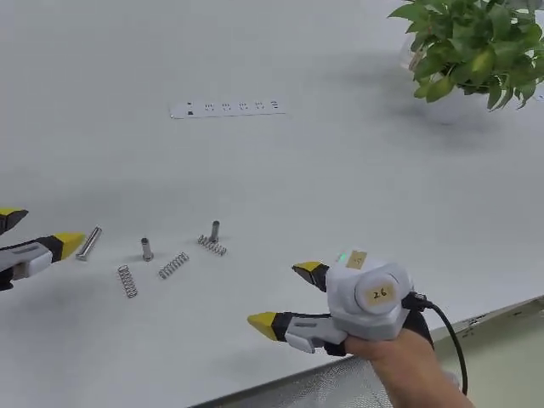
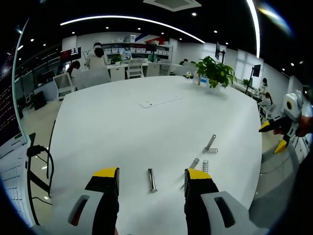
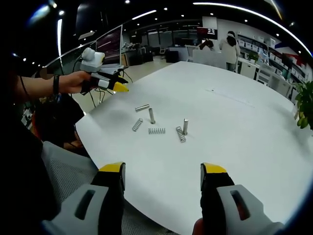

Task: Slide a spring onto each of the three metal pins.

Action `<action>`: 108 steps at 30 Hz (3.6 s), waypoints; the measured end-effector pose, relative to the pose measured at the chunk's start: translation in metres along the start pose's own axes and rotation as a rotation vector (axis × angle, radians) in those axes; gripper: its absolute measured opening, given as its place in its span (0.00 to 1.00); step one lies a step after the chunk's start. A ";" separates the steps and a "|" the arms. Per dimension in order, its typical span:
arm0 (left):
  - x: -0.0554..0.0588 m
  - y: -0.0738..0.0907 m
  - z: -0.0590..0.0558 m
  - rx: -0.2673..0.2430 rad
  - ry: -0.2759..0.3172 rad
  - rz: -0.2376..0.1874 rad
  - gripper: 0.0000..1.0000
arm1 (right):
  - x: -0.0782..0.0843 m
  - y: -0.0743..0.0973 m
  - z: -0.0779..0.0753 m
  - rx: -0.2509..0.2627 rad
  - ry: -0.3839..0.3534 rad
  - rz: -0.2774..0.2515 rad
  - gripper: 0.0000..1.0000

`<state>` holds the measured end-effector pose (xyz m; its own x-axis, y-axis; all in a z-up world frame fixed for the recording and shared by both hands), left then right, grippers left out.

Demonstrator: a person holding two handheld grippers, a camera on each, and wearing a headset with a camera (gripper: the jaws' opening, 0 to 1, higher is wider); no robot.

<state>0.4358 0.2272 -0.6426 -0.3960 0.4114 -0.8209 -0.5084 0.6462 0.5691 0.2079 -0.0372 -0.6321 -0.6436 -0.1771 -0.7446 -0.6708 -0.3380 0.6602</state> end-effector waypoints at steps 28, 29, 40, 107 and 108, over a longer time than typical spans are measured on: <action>0.038 -0.083 0.000 0.037 0.014 0.206 0.22 | 0.001 -0.003 -0.001 -0.007 -0.013 0.008 0.61; 0.039 -0.084 0.000 0.034 0.016 0.211 0.21 | 0.002 -0.003 -0.001 -0.006 -0.014 0.009 0.61; 0.044 -0.098 0.005 0.009 0.032 0.236 0.12 | 0.003 -0.003 -0.008 0.004 -0.030 0.008 0.61; 0.040 -0.034 -0.018 -0.034 -0.074 0.207 0.00 | 0.003 0.007 -0.012 0.021 -0.042 -0.045 0.58; 0.040 -0.034 -0.018 -0.034 -0.075 0.208 0.00 | 0.003 0.007 -0.012 0.021 -0.042 -0.046 0.58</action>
<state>0.4239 0.2097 -0.6939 -0.4379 0.5806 -0.6865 -0.4479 0.5212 0.7265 0.2060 -0.0509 -0.6305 -0.6268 -0.1230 -0.7694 -0.7071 -0.3251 0.6280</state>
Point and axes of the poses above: the centre of the closed fingertips' face, and the gripper's own axes: y roughly backward along the fingers, z roughly to its left, x roughly out of its underside, the point moved 6 cm from there along y, roughly backward along the fingers
